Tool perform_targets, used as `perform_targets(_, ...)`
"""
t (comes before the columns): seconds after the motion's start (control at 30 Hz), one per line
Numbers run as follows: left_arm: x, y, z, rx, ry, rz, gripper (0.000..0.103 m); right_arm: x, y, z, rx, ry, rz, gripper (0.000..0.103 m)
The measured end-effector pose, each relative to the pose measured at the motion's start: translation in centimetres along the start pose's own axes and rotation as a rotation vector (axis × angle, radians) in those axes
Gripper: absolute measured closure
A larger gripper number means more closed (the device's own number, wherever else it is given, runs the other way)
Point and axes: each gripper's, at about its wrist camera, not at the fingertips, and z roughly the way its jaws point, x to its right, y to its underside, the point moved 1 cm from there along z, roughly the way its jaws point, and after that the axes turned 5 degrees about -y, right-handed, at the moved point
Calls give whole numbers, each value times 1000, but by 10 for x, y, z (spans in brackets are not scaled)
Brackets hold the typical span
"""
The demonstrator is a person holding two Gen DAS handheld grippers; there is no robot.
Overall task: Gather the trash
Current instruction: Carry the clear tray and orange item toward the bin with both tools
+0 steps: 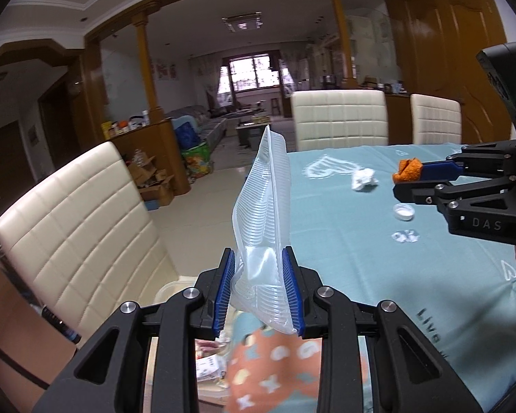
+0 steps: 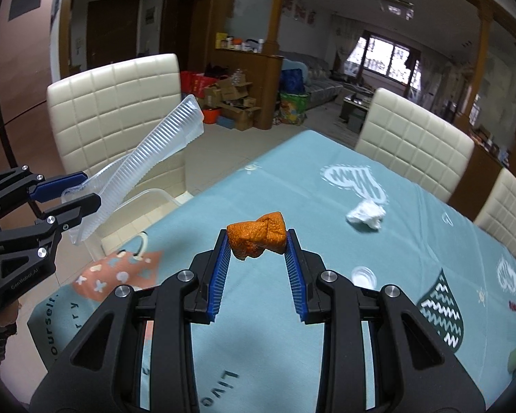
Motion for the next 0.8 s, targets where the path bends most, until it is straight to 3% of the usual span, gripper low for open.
perform_targets(0.43,-43,27,12,-48,-81,-61,75,-46,-17,40,-42,-75,-63,69)
perform_targets(0.8,-63,40,29,-84,-94,-91,75,-60,-26,67,-70,-98,-80,69)
